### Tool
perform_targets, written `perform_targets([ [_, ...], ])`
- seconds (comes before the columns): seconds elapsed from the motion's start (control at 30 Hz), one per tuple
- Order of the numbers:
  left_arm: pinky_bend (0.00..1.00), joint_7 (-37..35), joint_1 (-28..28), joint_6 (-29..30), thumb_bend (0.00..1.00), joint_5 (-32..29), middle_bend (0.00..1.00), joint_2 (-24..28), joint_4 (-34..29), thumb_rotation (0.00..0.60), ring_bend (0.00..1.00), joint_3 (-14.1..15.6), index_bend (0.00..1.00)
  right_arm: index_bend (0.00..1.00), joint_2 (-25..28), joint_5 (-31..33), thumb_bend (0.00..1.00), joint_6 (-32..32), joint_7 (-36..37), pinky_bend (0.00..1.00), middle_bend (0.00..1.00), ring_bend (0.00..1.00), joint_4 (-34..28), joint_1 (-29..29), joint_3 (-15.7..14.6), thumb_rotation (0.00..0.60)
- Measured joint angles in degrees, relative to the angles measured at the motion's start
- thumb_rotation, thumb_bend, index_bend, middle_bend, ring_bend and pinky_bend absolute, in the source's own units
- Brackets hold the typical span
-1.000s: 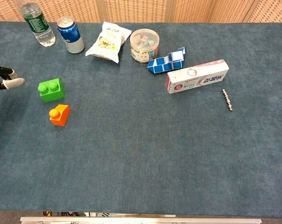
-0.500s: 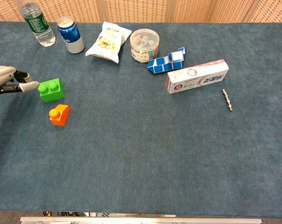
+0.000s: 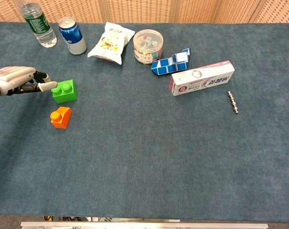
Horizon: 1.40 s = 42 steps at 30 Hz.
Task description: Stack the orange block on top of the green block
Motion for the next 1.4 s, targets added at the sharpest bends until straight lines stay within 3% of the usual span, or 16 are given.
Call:
perform_targets([
  [0.93, 0.21, 1.91, -9.55, -3.08, 0.05, -2.74, 0.31, -6.95, 1.58, 0.095, 0.21, -3.31, 0.28, 0.59, -0.78, 0.77, 0.42, -0.07, 1.61, 0.6, 0.56, 0.5, 1.89, -0.58, 0.0, 0.6],
  [1.4, 0.2, 0.02, -8.68, -1.9, 0.05, -2.14, 0.3, -4.29, 0.4, 0.153, 0.2, -1.65, 0.27, 0.59, -1.07, 0.62, 0.42, -0.4, 2.27, 0.6, 0.56, 0.5, 2.47, -0.38, 0.07, 0.6],
])
